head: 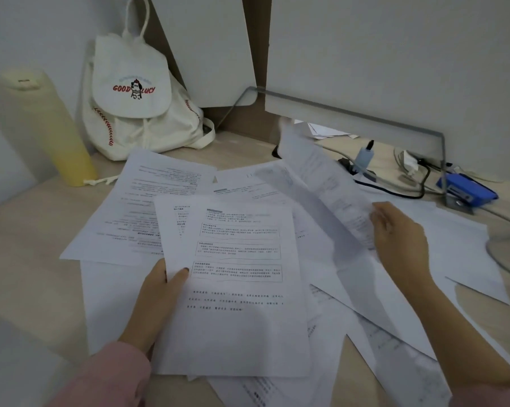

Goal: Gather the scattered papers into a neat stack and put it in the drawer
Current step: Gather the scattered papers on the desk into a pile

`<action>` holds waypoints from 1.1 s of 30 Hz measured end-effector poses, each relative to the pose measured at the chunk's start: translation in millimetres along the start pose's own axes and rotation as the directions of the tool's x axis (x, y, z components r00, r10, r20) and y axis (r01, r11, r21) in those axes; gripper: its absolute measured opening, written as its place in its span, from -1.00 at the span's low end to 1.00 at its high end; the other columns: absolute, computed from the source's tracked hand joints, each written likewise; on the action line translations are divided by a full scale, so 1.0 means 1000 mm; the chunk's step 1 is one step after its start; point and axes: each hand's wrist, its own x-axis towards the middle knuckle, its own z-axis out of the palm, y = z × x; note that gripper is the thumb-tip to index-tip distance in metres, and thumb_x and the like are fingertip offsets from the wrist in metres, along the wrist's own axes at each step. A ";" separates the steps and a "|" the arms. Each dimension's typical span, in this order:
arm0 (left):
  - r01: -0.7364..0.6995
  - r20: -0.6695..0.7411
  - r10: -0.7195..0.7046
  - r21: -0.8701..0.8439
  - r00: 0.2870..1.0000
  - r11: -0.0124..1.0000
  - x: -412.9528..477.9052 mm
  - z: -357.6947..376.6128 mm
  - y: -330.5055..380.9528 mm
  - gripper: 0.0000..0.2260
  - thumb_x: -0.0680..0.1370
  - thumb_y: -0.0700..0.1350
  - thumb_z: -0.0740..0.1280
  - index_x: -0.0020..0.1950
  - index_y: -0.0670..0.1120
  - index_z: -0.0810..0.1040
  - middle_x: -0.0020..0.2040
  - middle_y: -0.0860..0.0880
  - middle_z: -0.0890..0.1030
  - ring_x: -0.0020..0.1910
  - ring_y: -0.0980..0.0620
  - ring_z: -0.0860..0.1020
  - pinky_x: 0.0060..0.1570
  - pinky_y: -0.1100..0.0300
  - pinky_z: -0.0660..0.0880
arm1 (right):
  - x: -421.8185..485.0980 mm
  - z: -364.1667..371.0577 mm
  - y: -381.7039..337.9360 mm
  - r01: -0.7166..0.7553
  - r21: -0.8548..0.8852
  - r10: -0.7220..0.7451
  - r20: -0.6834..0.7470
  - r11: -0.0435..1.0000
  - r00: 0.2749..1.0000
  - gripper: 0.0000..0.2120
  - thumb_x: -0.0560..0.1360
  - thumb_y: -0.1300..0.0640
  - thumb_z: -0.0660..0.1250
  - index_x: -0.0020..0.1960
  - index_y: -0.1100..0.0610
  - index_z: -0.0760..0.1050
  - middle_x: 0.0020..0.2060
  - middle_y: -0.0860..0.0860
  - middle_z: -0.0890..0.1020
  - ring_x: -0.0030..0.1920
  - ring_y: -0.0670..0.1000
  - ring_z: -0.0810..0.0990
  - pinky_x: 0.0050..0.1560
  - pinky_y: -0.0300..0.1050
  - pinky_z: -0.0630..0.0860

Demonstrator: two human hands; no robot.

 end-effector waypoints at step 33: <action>0.196 0.384 -0.142 -0.106 0.912 0.975 0.003 -0.034 0.019 -0.75 0.59 -0.09 0.18 0.20 -0.05 0.56 0.07 -0.08 0.68 0.02 -0.07 0.65 0.01 0.09 0.50 | 0.028 0.018 -0.042 0.508 -0.321 -0.272 0.561 0.799 0.782 -0.68 0.57 0.27 0.05 0.17 0.04 0.48 -0.05 0.02 0.56 0.03 0.04 0.42 -0.13 -0.19 0.24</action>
